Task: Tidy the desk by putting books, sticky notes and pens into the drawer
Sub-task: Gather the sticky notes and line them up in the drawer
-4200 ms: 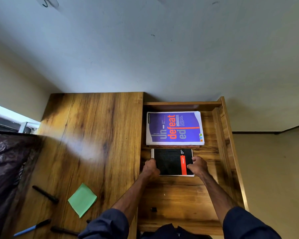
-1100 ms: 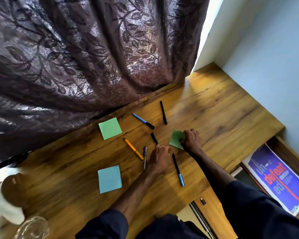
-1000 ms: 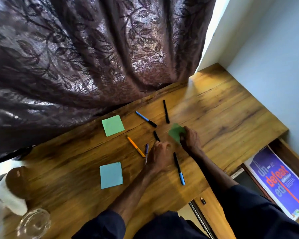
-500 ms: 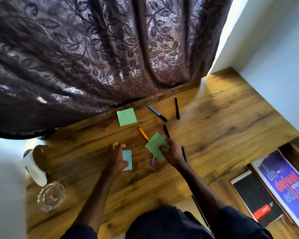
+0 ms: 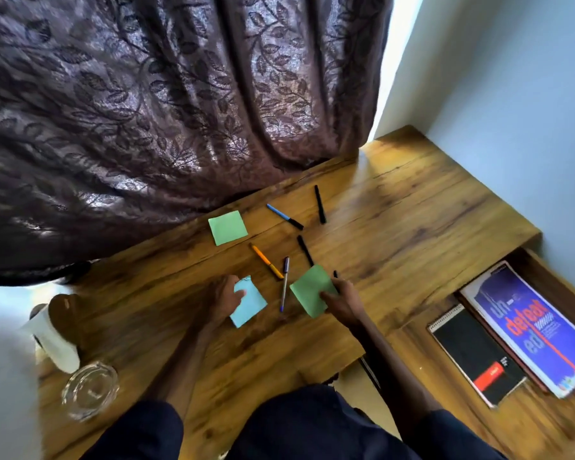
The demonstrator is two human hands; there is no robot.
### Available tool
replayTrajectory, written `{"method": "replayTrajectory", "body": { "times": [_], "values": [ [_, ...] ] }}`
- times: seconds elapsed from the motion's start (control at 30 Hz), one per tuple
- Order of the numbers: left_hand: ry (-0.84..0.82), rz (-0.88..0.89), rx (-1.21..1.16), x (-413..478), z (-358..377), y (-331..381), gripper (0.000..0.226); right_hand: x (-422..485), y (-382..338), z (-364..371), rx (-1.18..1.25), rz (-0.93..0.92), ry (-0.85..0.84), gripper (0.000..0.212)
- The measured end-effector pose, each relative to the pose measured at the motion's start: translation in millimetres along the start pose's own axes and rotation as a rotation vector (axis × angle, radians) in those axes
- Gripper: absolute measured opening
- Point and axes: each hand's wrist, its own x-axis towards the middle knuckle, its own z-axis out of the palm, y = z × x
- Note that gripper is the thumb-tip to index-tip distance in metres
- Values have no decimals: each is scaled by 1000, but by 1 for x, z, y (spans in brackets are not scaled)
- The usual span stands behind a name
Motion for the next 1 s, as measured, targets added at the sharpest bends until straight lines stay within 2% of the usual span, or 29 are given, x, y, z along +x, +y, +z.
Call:
{"method": "replayTrajectory", "body": {
  "times": [0.13, 0.3, 0.4, 0.6, 0.73, 0.83, 1.0],
  "values": [
    [66, 84, -175, -4, 5, 53, 35, -16, 19, -29, 213, 74, 94, 33],
    [-37, 266, -306, -12, 21, 128, 34, -37, 43, -73, 557, 148, 246, 39],
    [-60, 292, -310, -22, 41, 168, 20, -52, 66, -102, 719, 169, 374, 34],
    [-144, 354, -369, -59, 94, 237, 33, -90, 127, -154, 1030, 288, 623, 25],
    [-182, 426, -327, -90, 143, 277, 17, -124, 176, -184, 976, 381, 823, 24],
    [-284, 499, -254, -116, 181, 304, 15, -154, 213, -205, 709, 510, 975, 18],
    [-471, 609, -141, -155, 240, 333, 18, -191, 265, -231, 494, 667, 988, 28]
  ]
}}
